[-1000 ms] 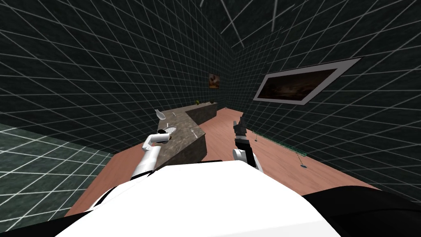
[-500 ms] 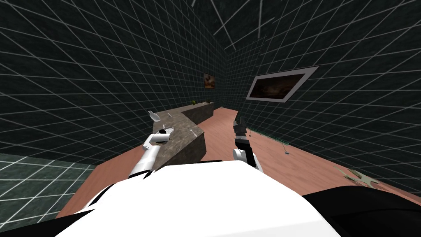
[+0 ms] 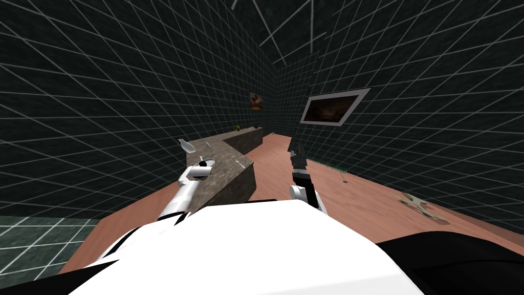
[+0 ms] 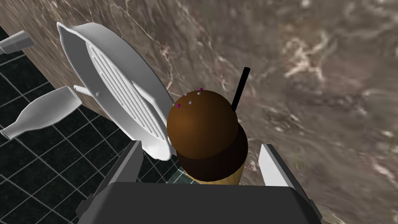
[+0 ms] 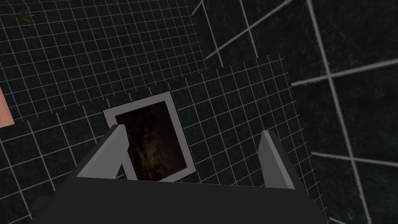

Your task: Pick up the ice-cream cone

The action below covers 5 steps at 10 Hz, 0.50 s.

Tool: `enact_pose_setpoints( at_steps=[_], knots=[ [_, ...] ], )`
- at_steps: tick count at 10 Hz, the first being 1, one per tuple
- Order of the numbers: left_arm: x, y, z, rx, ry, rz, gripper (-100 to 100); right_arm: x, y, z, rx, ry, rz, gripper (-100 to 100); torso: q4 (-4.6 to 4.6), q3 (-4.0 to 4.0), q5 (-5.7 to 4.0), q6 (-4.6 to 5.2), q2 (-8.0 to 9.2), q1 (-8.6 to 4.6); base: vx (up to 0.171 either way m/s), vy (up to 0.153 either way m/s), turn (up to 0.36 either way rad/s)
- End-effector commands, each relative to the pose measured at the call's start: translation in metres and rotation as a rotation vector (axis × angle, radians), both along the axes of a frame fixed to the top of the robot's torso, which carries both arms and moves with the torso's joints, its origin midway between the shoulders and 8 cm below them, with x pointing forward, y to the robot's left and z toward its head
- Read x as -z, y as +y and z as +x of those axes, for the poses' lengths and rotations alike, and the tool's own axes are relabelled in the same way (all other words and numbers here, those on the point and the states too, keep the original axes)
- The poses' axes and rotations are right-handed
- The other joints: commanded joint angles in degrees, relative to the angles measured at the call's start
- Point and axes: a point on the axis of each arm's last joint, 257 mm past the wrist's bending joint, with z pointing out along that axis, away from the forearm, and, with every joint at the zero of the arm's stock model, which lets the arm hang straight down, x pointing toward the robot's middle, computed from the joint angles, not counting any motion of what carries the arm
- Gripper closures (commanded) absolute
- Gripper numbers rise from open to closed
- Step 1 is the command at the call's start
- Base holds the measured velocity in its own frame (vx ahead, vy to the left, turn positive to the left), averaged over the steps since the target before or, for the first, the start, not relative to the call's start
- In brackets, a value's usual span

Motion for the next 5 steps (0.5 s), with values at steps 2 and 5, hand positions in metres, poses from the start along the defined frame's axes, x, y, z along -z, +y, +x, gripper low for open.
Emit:
enact_pose_setpoints(
  at_steps=[2, 5],
  knots=[
    [0.0010, 0.0076, -0.0034, -0.039, -0.005, 0.003, -100, 0.0000, 0.0000, 0.0000, 0.000, 0.000, 0.000, 0, 0.01, 0.02, 0.01, 0.00, 0.04, 0.08, -0.075, 0.055, -0.151],
    [0.0021, 0.0069, -0.0035, -0.035, -0.001, 0.001, 100, 0.0001, -0.0001, 0.0000, 0.000, 0.000, 0.000, 0, -0.01, -0.11, -0.06, -0.01, -0.23, -0.10, -0.010, 0.005, 0.000]
  ],
)
